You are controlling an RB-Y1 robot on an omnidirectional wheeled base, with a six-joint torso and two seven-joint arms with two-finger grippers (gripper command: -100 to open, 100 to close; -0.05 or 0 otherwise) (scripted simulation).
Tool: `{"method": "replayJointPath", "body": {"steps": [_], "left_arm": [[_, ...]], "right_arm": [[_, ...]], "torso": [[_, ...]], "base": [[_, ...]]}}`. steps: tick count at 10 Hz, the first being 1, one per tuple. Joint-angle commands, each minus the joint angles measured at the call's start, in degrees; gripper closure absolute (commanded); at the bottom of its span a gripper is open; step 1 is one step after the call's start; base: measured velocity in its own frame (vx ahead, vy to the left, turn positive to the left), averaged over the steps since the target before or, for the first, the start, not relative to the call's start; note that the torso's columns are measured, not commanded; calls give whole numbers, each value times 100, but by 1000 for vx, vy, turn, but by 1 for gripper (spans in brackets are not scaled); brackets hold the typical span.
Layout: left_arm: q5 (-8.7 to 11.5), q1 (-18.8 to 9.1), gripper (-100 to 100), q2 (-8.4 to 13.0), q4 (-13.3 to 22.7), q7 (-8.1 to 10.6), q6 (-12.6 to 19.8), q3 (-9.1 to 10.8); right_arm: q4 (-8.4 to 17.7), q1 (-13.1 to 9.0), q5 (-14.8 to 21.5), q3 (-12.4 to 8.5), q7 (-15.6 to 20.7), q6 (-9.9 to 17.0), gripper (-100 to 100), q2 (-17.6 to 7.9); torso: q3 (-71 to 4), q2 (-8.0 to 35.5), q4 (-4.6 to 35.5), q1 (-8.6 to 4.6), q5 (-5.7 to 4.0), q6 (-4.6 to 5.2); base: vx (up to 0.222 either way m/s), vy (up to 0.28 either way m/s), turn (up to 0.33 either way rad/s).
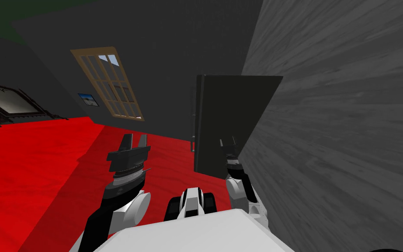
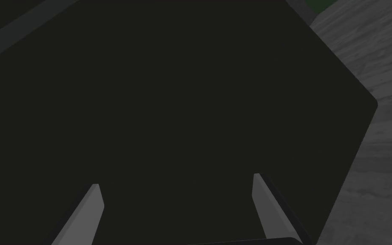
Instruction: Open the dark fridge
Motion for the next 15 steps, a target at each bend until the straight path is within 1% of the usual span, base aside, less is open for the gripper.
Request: {"method": "replayJointPath", "body": {"steps": [1, 2, 3, 4, 5, 6, 7, 8, 9, 10, 11, 12, 13, 14, 15], "left_arm": [[0, 0, 0, 0, 0, 0, 0, 0], [0, 0, 0, 0, 0, 0, 0, 0], [0, 0, 0, 0, 0, 0, 0, 0], [0, 0, 0, 0, 0, 0, 0, 0], [0, 0, 0, 0, 0, 0, 0, 0], [0, 0, 0, 0, 0, 0, 0, 0], [0, 0, 0, 0, 0, 0, 0, 0], [0, 0, 0, 0, 0, 0, 0, 0], [0, 0, 0, 0, 0, 0, 0, 0], [0, 0, 0, 0, 0, 0, 0, 0], [0, 0, 0, 0, 0, 0, 0, 0], [0, 0, 0, 0, 0, 0, 0, 0], [0, 0, 0, 0, 0, 0, 0, 0], [0, 0, 0, 0, 0, 0, 0, 0], [0, 0, 0, 0, 0, 0, 0, 0]], "right_arm": [[193, -98, -142, 37, -414, -38, -100, -33], [193, -98, -142, 37, -568, -38, -100, -33], [193, -98, -142, 37, -608, -38, -100, -33], [377, -192, -275, 65, -840, -77, -100, -60], [377, -192, -275, 65, -985, -77, -100, -60], [377, -192, -275, 65, -1029, -77, -100, -60], [570, -289, -413, 93, -1264, -116, -100, -83], [570, -289, -413, 93, -1414, -116, -100, -83], [570, -289, -413, 93, -1465, -116, -100, -83], [773, -389, -555, 122, -1695, -156, -100, -100], [773, -389, -555, 122, -1854, -156, -100, -100], [773, -389, -555, 122, -1913, -156, -100, -100], [984, -493, -699, 152, -2136, -196, -100, -113], [984, -493, -699, 152, -2294, -196, -100, -113], [984, -493, -699, 152, -2372, -196, -100, -113]], "torso": [[2, 3, 1, -5, -1, 0], [1, 0, 0, 1, -1, -2], [0, 0, 0, 2, 1, 0], [1, 2, 0, -3, -1, 0], [-1, -3, -1, 3, 0, -2], [-2, -3, -1, 2, 1, 0], [1, 2, 0, -4, -1, 0], [1, 0, 0, 0, -1, -2], [0, 0, 0, 3, 1, 0], [1, 1, 0, -1, 0, 0], [-1, -3, -1, 3, 0, -3], [-1, -2, -1, 2, 0, 0], [2, 3, 1, -3, -1, 0], [0, -1, 0, 3, 0, -3], [-1, -2, 0, 3, 1, 0]], "base": [[12, 26, 65], [11, 28, 38], [6, 13, -4], [18, 30, 71], [19, 29, 40], [8, 11, -8], [12, 21, 72], [14, 26, 43], [8, 17, -7], [20, 28, 82], [18, 26, 38], [7, 15, -13], [14, 31, 76], [19, 31, 45], [10, 16, -10]]}}
